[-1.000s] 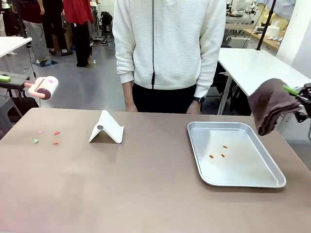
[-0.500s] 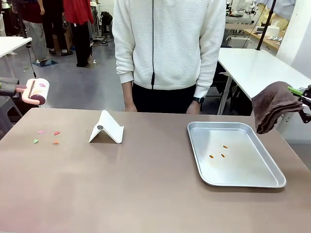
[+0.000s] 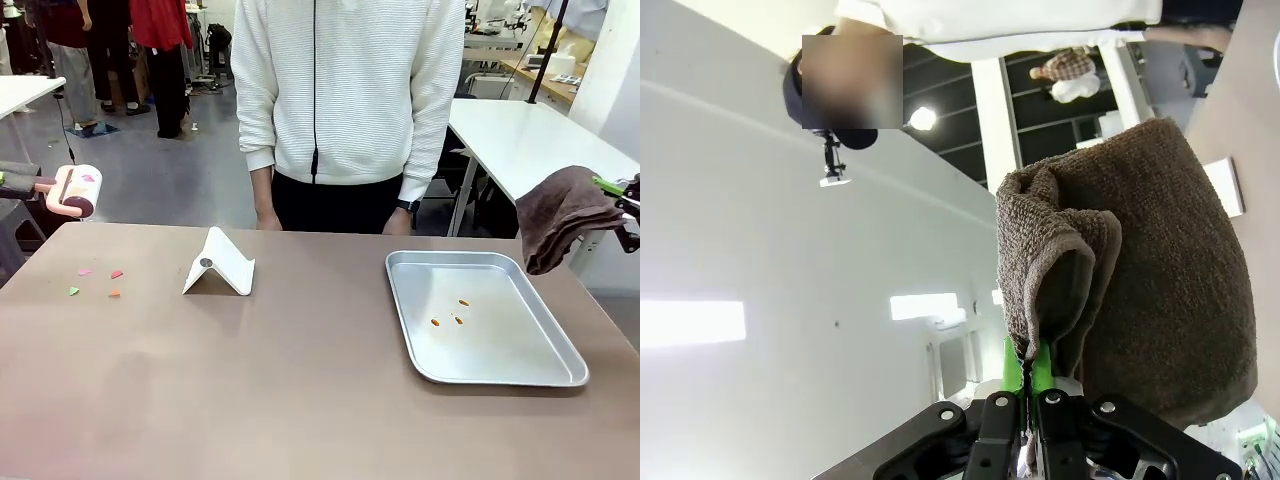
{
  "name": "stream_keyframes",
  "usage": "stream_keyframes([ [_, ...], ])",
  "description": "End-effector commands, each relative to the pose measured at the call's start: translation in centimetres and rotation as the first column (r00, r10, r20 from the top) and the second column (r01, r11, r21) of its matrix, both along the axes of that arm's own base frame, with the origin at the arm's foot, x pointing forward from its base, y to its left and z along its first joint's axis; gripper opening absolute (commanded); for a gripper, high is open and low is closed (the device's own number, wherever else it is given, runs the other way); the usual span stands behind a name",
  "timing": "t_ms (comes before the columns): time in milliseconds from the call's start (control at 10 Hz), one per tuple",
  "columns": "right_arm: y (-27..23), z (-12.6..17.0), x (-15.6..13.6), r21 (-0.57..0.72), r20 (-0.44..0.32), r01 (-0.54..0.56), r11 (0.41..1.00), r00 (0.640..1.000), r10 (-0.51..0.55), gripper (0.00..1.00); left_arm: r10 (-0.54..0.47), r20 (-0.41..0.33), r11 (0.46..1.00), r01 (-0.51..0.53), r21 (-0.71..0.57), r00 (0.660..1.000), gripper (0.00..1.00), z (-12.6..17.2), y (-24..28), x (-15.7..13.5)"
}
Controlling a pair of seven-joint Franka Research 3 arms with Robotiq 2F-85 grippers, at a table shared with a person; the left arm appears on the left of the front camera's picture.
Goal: Clean the surface of the table.
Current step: If a person points to the right, clean the right side of the table with your right hand, and if they point to the left, clean the left side with your left hand.
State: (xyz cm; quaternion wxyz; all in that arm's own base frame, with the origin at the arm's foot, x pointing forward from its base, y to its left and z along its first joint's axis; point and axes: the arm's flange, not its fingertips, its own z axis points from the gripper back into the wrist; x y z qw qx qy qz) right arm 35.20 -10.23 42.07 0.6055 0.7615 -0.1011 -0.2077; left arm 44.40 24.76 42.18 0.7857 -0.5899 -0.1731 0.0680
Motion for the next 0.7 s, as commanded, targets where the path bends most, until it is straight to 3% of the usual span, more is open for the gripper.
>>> stream_keyframes([
  [0, -0.11, 0.20, -0.18, 0.010, 0.019, -0.006, 1.000, 1.000, 0.006, 0.00, -0.007, -0.010, 1.000, 0.007, -0.016, 1.000, 0.00, 0.64, 0.06, -0.02],
  [600, -0.11, 0.20, -0.18, 0.010, 0.019, -0.006, 1.000, 1.000, 0.006, 0.00, -0.007, -0.010, 1.000, 0.007, -0.016, 1.000, 0.00, 0.64, 0.06, -0.02],
])
